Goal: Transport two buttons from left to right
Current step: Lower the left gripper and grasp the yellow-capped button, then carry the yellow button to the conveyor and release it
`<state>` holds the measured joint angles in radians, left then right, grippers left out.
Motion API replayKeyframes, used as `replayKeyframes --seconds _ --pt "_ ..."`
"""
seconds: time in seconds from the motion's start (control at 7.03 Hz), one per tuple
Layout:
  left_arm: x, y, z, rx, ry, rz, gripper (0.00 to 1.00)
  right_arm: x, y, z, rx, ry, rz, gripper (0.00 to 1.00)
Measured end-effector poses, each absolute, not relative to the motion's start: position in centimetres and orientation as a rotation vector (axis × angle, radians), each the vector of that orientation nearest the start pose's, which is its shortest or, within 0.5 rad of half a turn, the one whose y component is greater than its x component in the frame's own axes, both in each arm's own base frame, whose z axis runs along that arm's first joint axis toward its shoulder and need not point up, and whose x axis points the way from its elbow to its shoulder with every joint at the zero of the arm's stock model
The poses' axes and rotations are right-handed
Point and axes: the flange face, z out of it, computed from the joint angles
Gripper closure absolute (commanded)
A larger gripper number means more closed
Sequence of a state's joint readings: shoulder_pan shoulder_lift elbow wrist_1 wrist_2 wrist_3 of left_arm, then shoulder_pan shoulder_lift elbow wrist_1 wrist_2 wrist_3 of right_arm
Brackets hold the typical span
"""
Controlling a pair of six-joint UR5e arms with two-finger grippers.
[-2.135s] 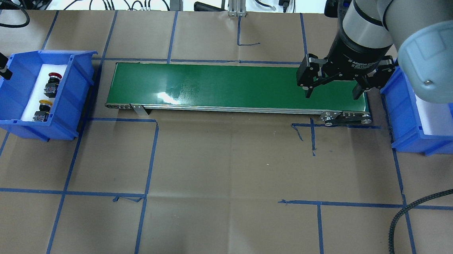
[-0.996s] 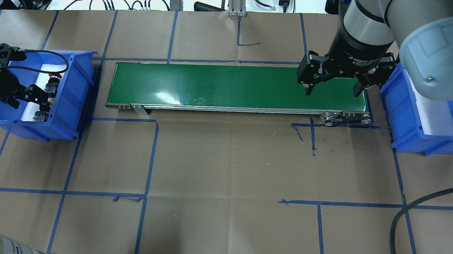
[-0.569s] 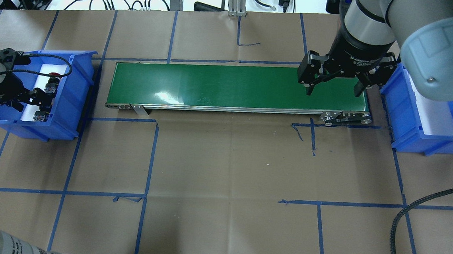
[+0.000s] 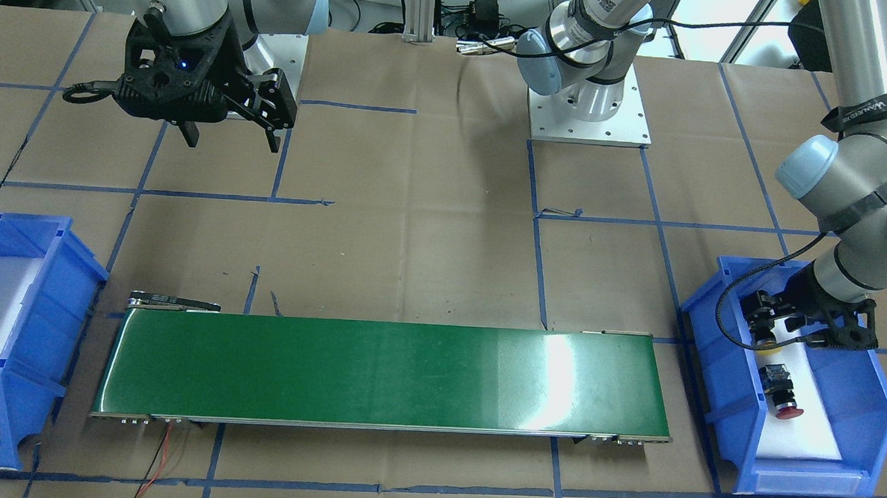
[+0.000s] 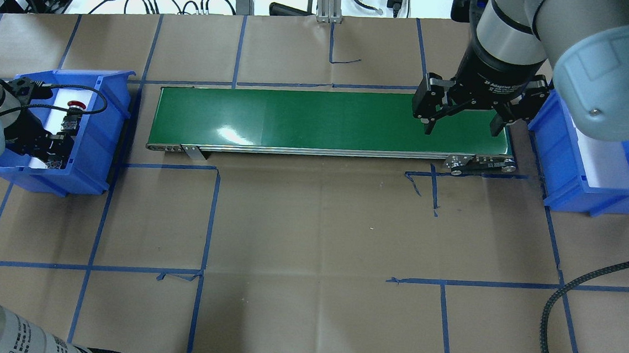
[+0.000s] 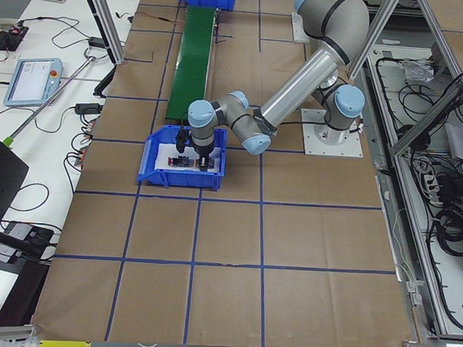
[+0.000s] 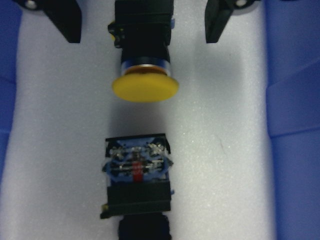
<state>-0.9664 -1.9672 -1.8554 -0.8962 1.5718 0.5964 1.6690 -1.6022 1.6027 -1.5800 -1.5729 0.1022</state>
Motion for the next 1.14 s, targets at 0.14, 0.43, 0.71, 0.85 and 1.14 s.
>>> replayKeyframes --seconds 0.14,0.43,0.71,0.85,1.14 --pt "21.3 -54.3 20.8 -0.014 3.143 0.007 0.9 18.0 -46.4 48.8 0.007 3.142 -0.011 0.0" --pt "21.5 -54.6 22.4 -0.028 3.128 -0.025 0.9 18.0 -46.4 48.7 0.008 3.142 -0.006 0.0" --pt "21.3 -54.4 27.2 -0.028 3.104 -0.069 0.9 17.9 -46.4 48.7 0.007 3.142 -0.006 0.0" --pt "21.5 -54.7 30.3 -0.026 3.102 -0.07 0.9 17.9 -46.4 48.8 0.01 3.141 -0.01 0.0" --pt "22.3 -56.4 35.8 -0.019 3.123 -0.028 0.9 17.9 -46.4 48.8 0.01 3.141 -0.01 0.0"
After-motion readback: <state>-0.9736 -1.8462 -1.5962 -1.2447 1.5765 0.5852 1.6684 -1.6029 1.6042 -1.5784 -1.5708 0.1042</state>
